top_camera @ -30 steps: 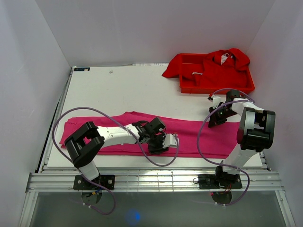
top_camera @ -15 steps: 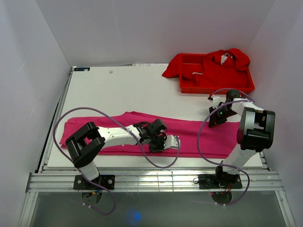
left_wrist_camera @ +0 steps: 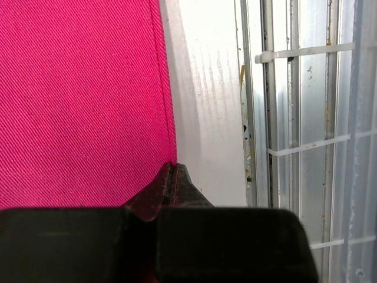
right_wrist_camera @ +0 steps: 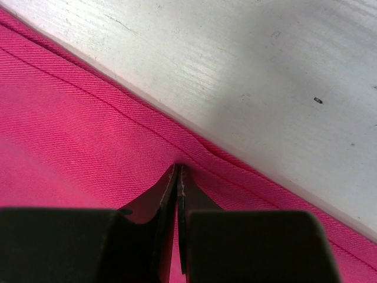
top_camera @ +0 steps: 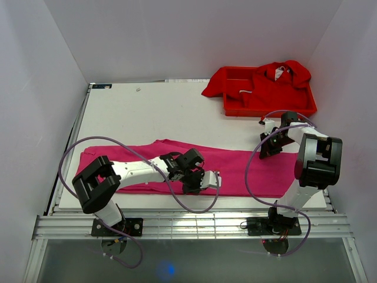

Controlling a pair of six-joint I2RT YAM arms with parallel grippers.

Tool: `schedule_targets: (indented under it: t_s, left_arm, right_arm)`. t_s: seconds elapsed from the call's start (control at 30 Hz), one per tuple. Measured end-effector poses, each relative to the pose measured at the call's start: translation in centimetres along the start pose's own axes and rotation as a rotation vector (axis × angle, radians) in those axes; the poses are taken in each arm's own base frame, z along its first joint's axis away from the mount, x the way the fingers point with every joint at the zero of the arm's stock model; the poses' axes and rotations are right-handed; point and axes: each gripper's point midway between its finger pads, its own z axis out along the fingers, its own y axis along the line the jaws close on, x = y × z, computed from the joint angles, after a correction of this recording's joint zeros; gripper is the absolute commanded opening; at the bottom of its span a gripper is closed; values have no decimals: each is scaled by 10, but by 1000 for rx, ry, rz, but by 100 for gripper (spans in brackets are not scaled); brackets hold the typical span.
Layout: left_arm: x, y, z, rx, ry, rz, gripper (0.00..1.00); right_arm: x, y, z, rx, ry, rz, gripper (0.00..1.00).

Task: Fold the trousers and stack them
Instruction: Fold the trousers

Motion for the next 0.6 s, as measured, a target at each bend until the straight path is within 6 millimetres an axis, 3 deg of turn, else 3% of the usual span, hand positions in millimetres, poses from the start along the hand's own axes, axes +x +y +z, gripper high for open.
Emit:
schedule_targets:
  t_s: [0.07, 0.17, 0.2, 0.3, 0.33, 0.47, 0.6]
  left_arm:
    - [1, -2, 0, 11, 1, 2, 0]
    - [3, -3, 3, 24, 6, 3, 28]
    - [5, -4, 5, 29, 15, -4, 42]
    - [15, -6, 12, 57, 64, -53, 53]
    - [12, 0, 10, 48, 73, -68, 61]
    - [-1, 31, -14, -13, 30, -155, 64]
    - [4, 90, -75, -148, -69, -300, 59]
  right_arm:
    - [0, 0, 0, 1, 2, 3, 8]
    - [0, -1, 0, 6, 5, 7, 8]
    - [0, -1, 0, 8, 7, 7, 8]
    - [0, -1, 0, 14, 11, 3, 8]
    - [0, -1, 0, 15, 12, 2, 8]
    - [0, -2, -1, 22, 18, -8, 8]
    - [-1, -4, -2, 30, 22, -31, 13]
